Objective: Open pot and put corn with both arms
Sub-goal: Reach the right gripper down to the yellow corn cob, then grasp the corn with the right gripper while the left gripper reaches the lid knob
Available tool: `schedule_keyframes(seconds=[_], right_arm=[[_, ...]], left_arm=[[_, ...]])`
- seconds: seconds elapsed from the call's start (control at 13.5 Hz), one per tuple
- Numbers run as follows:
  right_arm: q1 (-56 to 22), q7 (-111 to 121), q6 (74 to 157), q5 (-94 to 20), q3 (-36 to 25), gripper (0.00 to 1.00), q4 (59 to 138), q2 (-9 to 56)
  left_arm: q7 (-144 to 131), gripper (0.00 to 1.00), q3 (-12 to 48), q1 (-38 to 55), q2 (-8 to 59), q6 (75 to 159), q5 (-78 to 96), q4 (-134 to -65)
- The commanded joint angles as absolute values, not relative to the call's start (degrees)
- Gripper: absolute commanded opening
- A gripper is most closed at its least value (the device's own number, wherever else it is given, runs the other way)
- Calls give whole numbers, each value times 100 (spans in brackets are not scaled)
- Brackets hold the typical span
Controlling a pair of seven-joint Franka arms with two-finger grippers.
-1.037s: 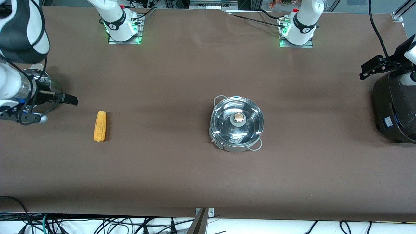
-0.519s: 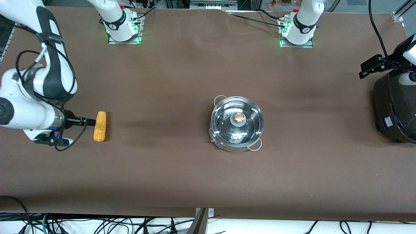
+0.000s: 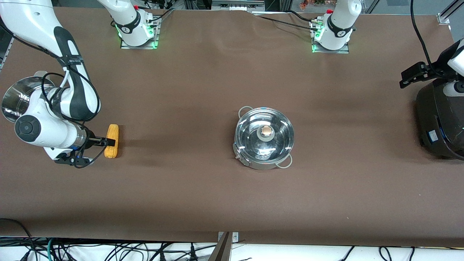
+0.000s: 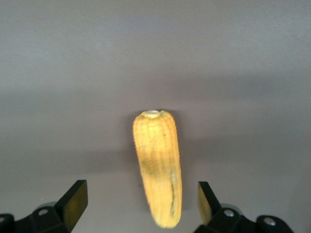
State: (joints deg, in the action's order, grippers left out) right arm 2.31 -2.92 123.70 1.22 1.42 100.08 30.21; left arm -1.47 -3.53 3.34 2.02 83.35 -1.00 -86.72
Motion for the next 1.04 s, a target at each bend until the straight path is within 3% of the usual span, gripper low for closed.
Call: schedule_keyframes(seconds=[0.0, 0.44, 0.96], right_arm=[[387, 35, 13006, 97, 193, 100, 10528, 2953], [413, 184, 13797, 97, 185, 100, 11143, 2927], [483, 457, 14492, 70, 185, 100, 11601, 2944]], left_arm=[[18, 100, -343, 290, 272, 8270, 35, -8587], [36, 100, -273, 395, 342, 8279, 44, -8798], [-913, 100, 482, 544, 808, 8911, 554, -8798]])
